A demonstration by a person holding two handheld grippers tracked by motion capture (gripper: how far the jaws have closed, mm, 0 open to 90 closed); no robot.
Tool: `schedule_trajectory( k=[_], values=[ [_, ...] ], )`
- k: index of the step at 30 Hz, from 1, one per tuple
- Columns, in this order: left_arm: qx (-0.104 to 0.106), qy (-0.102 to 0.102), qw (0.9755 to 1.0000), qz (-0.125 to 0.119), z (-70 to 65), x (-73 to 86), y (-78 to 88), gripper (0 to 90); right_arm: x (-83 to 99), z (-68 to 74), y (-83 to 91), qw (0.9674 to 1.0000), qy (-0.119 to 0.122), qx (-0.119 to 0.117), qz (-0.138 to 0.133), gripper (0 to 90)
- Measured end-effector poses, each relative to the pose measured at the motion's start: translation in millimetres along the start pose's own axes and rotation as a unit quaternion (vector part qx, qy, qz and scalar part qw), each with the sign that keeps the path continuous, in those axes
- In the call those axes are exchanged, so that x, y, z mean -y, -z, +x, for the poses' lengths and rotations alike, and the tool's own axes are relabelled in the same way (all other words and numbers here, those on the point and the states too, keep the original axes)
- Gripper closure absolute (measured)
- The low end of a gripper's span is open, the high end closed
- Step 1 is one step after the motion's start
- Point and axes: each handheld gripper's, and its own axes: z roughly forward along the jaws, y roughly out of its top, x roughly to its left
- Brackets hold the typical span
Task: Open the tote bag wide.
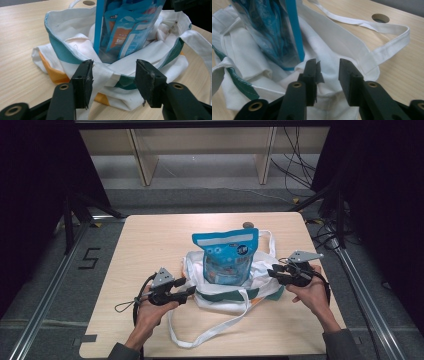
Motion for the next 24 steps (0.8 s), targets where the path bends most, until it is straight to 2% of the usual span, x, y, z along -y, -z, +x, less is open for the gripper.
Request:
schedule_trajectory(
  k=[3, 5, 6, 8, 9, 10, 11, 12, 13, 14, 15, 17, 18, 19, 21, 22, 23, 24],
  values=[
    [0.004, 0.005, 1.0000, -0.001, 1.2, 1.7, 1.1, 41.9, 0.3, 3.0, 1.8, 0.9999, -0.011, 0.000, 0.000, 58.5],
    [0.005, 0.000, 1.0000, 0.005, 2.2, 2.2, 2.2, 38.4, 0.0, 1.7, 3.0, 1.0000, 0.004, 0.001, -0.003, 53.2],
    [0.005, 0.004, 1.0000, 0.004, 2.5, 3.0, 2.3, 37.1, 0.6, 3.8, 3.4, 1.0000, -0.008, 0.005, -0.002, 51.7],
    [-0.002, -0.003, 1.0000, 0.009, 4.0, 4.3, 3.4, 36.4, 1.6, 2.6, 3.8, 0.9999, -0.007, 0.008, -0.006, 50.0],
    [-0.004, 0.002, 0.9999, 0.009, 4.2, 5.1, 3.5, 35.3, 2.4, 4.1, 3.9, 0.9998, -0.015, 0.009, -0.007, 48.8],
    [-0.001, 0.001, 0.9999, 0.010, 5.1, 5.5, 3.8, 34.7, 2.9, 4.5, 4.0, 0.9998, -0.019, 0.010, -0.006, 48.1],
    [0.000, 0.003, 1.0000, 0.007, 5.7, 6.1, 3.7, 33.9, 3.0, 2.4, 4.2, 0.9999, -0.009, 0.011, -0.005, 47.5],
    [0.001, 0.004, 0.9999, 0.012, 6.3, 6.4, 4.9, 33.1, 3.7, 2.8, 4.1, 0.9998, -0.009, 0.014, -0.005, 46.7],
    [-0.002, 0.000, 0.9999, 0.011, 6.7, 6.5, 5.7, 32.5, 4.7, 5.5, 3.9, 0.9997, -0.020, 0.011, -0.002, 46.1],
    [-0.002, 0.006, 0.9999, 0.010, 6.2, 6.9, 6.4, 32.3, 5.4, 6.5, 3.4, 0.9997, -0.023, 0.009, -0.003, 45.9],
    [0.000, 0.008, 0.9999, 0.009, 7.1, 7.1, 7.6, 32.0, 6.0, 5.1, 3.6, 0.9999, -0.012, 0.010, -0.001, 45.7],
    [0.002, 0.002, 1.0000, 0.008, 9.5, 7.9, 9.6, 31.4, 7.6, 8.0, 4.7, 0.9998, -0.018, 0.009, 0.003, 45.4],
    [-0.001, 0.006, 1.0000, 0.007, 9.9, 8.8, 10.3, 31.1, 8.4, 7.9, 4.5, 0.9998, -0.013, 0.017, -0.006, 45.2],
    [-0.004, 0.015, 0.9999, 0.006, 9.9, 10.3, 10.4, 30.9, 9.1, 8.8, 4.4, 0.9997, -0.019, 0.015, -0.005, 45.1],
    [-0.008, 0.014, 0.9998, 0.009, 12.1, 12.4, 11.3, 30.5, 9.6, 6.3, 4.9, 0.9998, -0.008, 0.016, -0.006, 44.9],
    [-0.008, 0.018, 0.9998, 0.009, 12.7, 13.8, 11.1, 30.3, 10.0, 8.1, 5.5, 0.9997, -0.015, 0.016, -0.004, 44.7],
    [-0.009, 0.017, 0.9998, 0.011, 13.5, 14.8, 11.5, 30.1, 9.9, 6.8, 6.0, 0.9998, -0.005, 0.018, -0.006, 44.6],
    [-0.009, 0.020, 0.9997, 0.011, 14.0, 15.8, 11.4, 29.9, 10.3, 8.8, 6.3, 0.9997, -0.016, 0.015, -0.002, 44.4]
  ],
)
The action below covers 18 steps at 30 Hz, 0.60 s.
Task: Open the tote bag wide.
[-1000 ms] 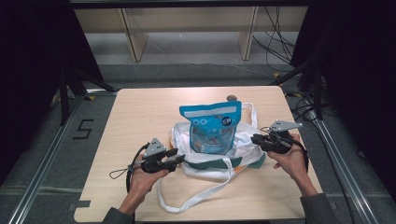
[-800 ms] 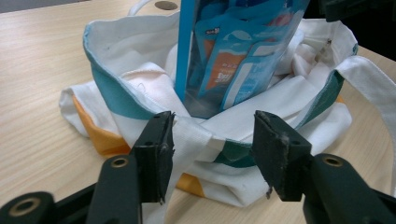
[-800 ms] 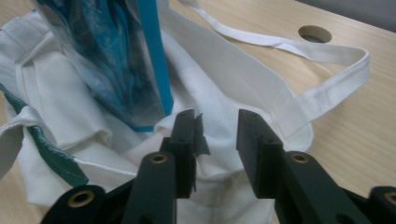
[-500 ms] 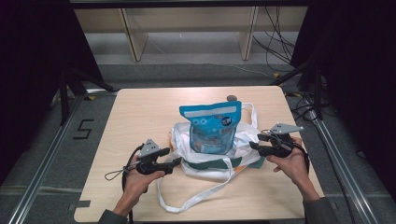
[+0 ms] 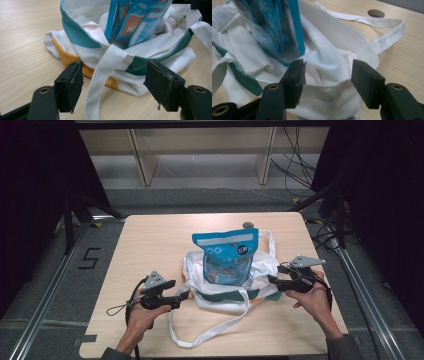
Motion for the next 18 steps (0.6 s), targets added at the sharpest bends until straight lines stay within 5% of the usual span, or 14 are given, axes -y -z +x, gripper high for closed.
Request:
schedule_trajectory(
  k=[5, 7, 10, 18],
  values=[
    [-0.002, 0.002, 1.0000, -0.003, -0.6, 4.7, 1.7, 29.4, 0.8, -0.1, 2.0, 0.9999, 0.015, 0.007, -0.004, 43.5],
    [-0.003, -0.004, 1.0000, 0.001, -0.6, 6.4, 3.4, 29.2, 1.9, 3.8, 3.7, 1.0000, -0.006, 0.004, 0.002, 43.0],
    [-0.005, 0.000, 1.0000, -0.001, -1.8, 11.3, 5.1, 28.2, 3.1, 4.6, 6.0, 0.9999, 0.009, 0.010, -0.007, 42.3],
    [-0.004, -0.006, 1.0000, 0.001, -4.9, 19.9, 13.8, 27.2, 14.4, 18.2, 17.0, 1.0000, -0.002, 0.004, -0.003, 40.1]
  ],
)
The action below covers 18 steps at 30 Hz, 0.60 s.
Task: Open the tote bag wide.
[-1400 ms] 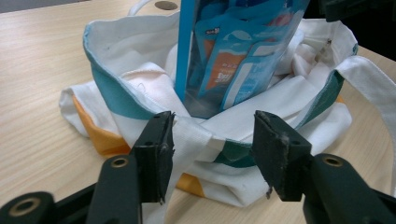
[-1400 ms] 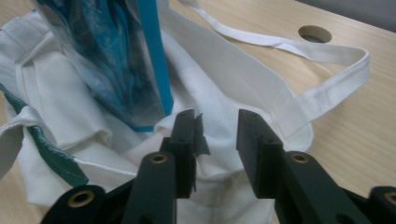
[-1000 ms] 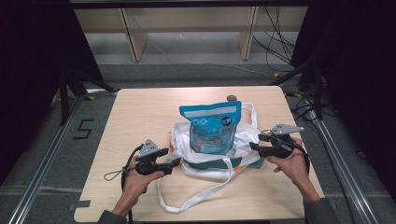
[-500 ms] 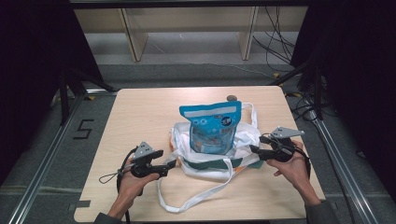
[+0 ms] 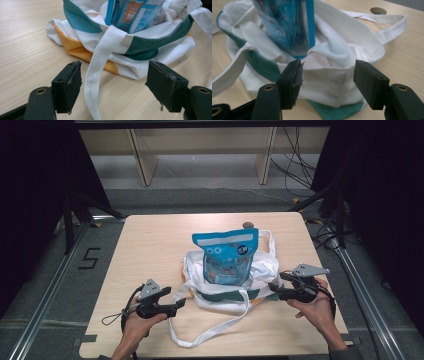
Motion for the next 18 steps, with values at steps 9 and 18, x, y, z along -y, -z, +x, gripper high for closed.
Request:
schedule_trajectory(
  k=[9, 18],
  values=[
    [0.003, 0.004, 1.0000, -0.007, -7.7, 5.8, 6.2, 25.5, 11.9, 6.2, 9.4, 1.0000, -0.003, -0.006, 0.002, 39.4],
    [-0.001, -0.001, 1.0000, -0.004, -12.4, 13.5, 15.8, 23.5, 27.1, 8.8, 15.1, 0.9999, 0.001, -0.008, 0.008, 39.0]
  ],
)
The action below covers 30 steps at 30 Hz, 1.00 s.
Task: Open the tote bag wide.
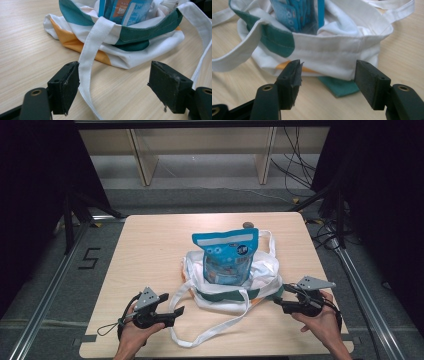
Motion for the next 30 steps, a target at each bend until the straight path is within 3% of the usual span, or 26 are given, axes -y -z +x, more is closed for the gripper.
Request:
schedule_trajectory(
  k=[1, 2, 3, 6, 8, 11, 12, 14, 15, 18, 20, 21, 22, 23, 25, 26, 27, 28, 29, 30],
  values=[
    [-0.002, 0.002, 1.0000, 0.000, -0.9, 0.9, 0.8, 23.0, 2.6, 3.0, 0.5, 0.9999, -0.012, -0.001, 0.004, 38.8],
    [-0.001, 0.002, 1.0000, 0.001, -1.2, 1.8, 1.6, 22.9, 4.4, 1.9, 0.2, 1.0000, -0.001, -0.002, 0.003, 38.8],
    [0.001, -0.002, 1.0000, 0.003, -1.1, 2.7, 1.9, 22.9, 6.2, 4.6, 1.1, 0.9998, -0.014, -0.007, 0.012, 38.7],
    [-0.008, -0.005, 0.9999, 0.005, -2.7, 5.7, 2.3, 20.0, 11.2, 7.6, 2.4, 0.9997, -0.018, -0.011, 0.015, 38.3],
    [-0.007, -0.007, 0.9999, 0.008, -4.1, 7.3, 3.1, 19.6, 15.9, 7.5, 2.9, 0.9999, -0.006, -0.009, 0.012, 37.6],
    [-0.004, -0.006, 1.0000, 0.006, -7.6, 9.6, 4.4, 18.4, 21.3, 11.3, 5.8, 0.9992, -0.030, -0.014, 0.023, 37.4],
    [-0.005, -0.008, 0.9999, 0.007, -8.5, 10.1, 5.2, 17.7, 23.4, 10.4, 6.1, 0.9995, -0.021, -0.013, 0.019, 37.3],
    [-0.003, -0.008, 1.0000, 0.005, -10.9, 11.6, 6.6, 17.1, 26.4, 12.6, 8.4, 0.9990, -0.032, -0.016, 0.026, 37.2],
    [-0.003, -0.006, 1.0000, 0.002, -11.9, 12.2, 6.8, 16.7, 27.8, 11.6, 8.7, 0.9994, -0.020, -0.016, 0.022, 37.1],
    [-0.001, -0.004, 1.0000, 0.001, -14.4, 14.4, 8.7, 16.0, 32.9, 16.1, 9.9, 0.9989, -0.031, -0.023, 0.026, 36.5],
    [0.001, -0.006, 1.0000, 0.005, -16.0, 15.8, 9.7, 15.5, 35.4, 16.0, 10.9, 0.9993, -0.017, -0.022, 0.026, 35.9],
    [0.000, -0.003, 1.0000, 0.000, -18.5, 16.9, 9.8, 15.2, 36.6, 18.5, 11.7, 0.9990, -0.027, -0.018, 0.029, 35.5],
    [-0.001, -0.005, 1.0000, 0.005, -19.5, 17.8, 10.9, 15.2, 37.9, 16.2, 11.7, 0.9991, -0.008, -0.028, 0.030, 34.9],
    [-0.001, -0.007, 1.0000, 0.005, -20.3, 18.7, 10.9, 15.2, 40.1, 20.8, 12.3, 0.9988, -0.029, -0.027, 0.030, 34.7],
    [0.001, -0.011, 0.9999, 0.009, -22.4, 19.9, 11.2, 15.2, 42.8, 22.2, 14.0, 0.9985, -0.026, -0.027, 0.039, 33.8],
    [0.003, -0.008, 0.9999, 0.007, -23.7, 20.5, 10.7, 15.2, 44.6, 21.0, 14.2, 0.9989, -0.009, -0.026, 0.039, 33.5],
    [0.000, -0.018, 0.9997, 0.014, -22.6, 20.8, 11.1, 15.2, 46.1, 25.4, 14.7, 0.9979, -0.033, -0.032, 0.045, 33.5],
    [0.002, -0.011, 0.9999, 0.010, -23.9, 21.3, 10.0, 15.2, 47.2, 22.6, 14.9, 0.9987, -0.008, -0.027, 0.043, 33.3],
    [0.002, -0.011, 0.9999, 0.011, -23.8, 21.5, 9.7, 15.2, 49.0, 26.1, 15.2, 0.9983, -0.025, -0.028, 0.045, 33.1],
    [0.001, -0.011, 0.9999, 0.011, -23.8, 21.5, 9.6, 15.2, 49.9, 25.8, 15.8, 0.9981, -0.021, -0.033, 0.048, 32.9]
  ],
)
